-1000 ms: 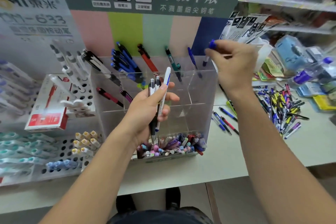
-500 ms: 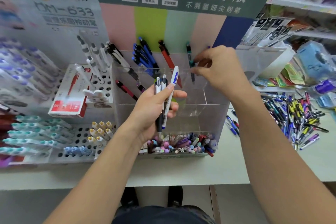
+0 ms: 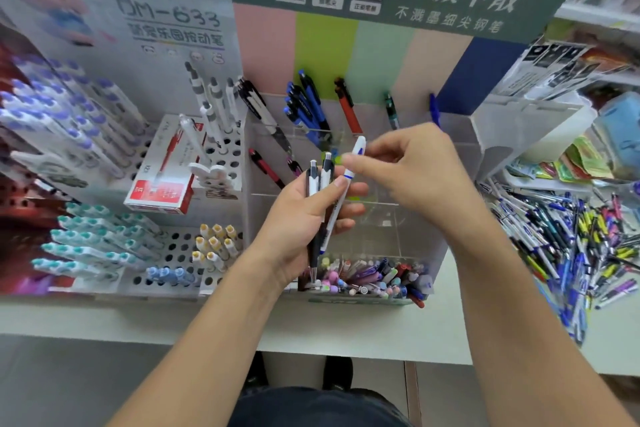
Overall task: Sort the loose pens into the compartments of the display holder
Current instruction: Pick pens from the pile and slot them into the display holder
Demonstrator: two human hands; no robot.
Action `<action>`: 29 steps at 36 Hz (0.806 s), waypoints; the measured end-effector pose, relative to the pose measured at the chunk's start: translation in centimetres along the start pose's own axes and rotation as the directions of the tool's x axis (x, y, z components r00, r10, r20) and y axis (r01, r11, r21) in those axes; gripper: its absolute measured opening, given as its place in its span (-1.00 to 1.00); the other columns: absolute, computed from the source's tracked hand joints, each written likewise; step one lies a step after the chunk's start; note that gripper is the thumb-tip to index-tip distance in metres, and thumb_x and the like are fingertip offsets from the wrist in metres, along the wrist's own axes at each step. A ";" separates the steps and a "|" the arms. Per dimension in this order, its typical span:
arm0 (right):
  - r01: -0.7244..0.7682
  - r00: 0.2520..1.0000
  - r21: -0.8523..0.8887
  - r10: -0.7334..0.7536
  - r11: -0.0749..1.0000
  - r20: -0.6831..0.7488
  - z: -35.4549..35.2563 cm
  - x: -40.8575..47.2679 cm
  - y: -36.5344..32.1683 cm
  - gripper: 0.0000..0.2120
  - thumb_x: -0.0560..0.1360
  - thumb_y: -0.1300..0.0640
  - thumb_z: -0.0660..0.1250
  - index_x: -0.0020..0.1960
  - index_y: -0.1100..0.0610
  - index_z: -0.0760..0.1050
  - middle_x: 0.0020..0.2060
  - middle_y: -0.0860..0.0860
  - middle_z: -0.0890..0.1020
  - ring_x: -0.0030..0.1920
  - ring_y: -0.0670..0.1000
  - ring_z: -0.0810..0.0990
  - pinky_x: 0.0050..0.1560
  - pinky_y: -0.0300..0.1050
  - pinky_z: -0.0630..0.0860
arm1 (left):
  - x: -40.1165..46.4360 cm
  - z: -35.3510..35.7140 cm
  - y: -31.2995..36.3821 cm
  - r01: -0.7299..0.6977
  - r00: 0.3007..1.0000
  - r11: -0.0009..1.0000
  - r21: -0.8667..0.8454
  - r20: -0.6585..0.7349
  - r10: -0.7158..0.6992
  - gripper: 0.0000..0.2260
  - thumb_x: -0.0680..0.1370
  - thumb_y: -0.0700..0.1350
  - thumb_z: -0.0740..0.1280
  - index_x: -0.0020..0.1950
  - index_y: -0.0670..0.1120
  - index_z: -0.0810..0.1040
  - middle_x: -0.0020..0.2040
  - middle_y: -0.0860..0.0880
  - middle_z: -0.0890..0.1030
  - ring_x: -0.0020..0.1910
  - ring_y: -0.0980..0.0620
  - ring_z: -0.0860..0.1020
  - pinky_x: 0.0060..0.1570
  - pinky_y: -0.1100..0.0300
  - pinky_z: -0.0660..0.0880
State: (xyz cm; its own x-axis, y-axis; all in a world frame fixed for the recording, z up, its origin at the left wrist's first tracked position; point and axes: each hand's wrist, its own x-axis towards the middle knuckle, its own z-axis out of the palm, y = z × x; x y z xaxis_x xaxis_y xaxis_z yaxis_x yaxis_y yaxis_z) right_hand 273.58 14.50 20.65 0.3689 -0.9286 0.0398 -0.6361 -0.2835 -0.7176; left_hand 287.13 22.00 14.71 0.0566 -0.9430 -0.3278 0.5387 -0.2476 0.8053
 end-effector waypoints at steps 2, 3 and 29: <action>-0.002 1.000 0.148 -0.002 0.989 0.027 1.4 -0.7 0.6 -0.89 0.50 0.05 0.53 -0.14 0.09 0.74 -0.35 -0.03 0.71 -0.35 -0.11 0.61 -0.27 -0.04 0.58 | -0.1 -0.5 -0.2 0.013 1.000 0.999 -0.029 -0.004 -0.013 -0.87 0.66 -0.16 0.28 0.14 -0.08 0.60 -0.02 -0.11 0.73 -0.17 0.03 0.70 -0.25 0.23 0.62; 0.001 1.000 0.234 0.002 0.972 -0.015 1.8 -0.8 0.9 -0.92 0.53 0.12 0.50 -0.13 0.09 0.74 -0.35 -0.02 0.70 -0.36 -0.11 0.59 -0.29 -0.07 0.55 | -0.2 -0.7 -0.3 0.020 1.000 0.999 -0.041 -0.007 -0.020 -0.86 0.66 -0.16 0.28 0.14 -0.11 0.61 0.00 -0.14 0.73 -0.11 0.00 0.71 -0.22 0.20 0.64; -0.005 0.947 -0.140 -0.041 0.990 -0.319 2.8 -1.7 4.1 -0.89 0.57 0.10 0.41 -0.04 0.06 0.72 -0.21 -0.08 0.71 -0.22 -0.08 0.61 -0.10 -0.19 0.55 | -0.9 -2.7 -0.7 0.111 0.987 0.994 -0.012 0.120 -0.109 -0.69 0.72 -0.19 0.06 0.34 -0.24 0.50 -0.22 -0.05 0.55 -0.39 0.08 0.37 -0.42 0.25 0.31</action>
State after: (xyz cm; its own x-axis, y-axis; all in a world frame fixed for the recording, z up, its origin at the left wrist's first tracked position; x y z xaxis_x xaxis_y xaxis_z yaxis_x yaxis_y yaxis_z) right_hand 272.26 15.57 15.68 0.1588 -0.9441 0.2890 -0.7267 -0.3099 -0.6130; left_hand 288.95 23.61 13.13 -0.1036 -0.9303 -0.3519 0.5517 -0.3481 0.7579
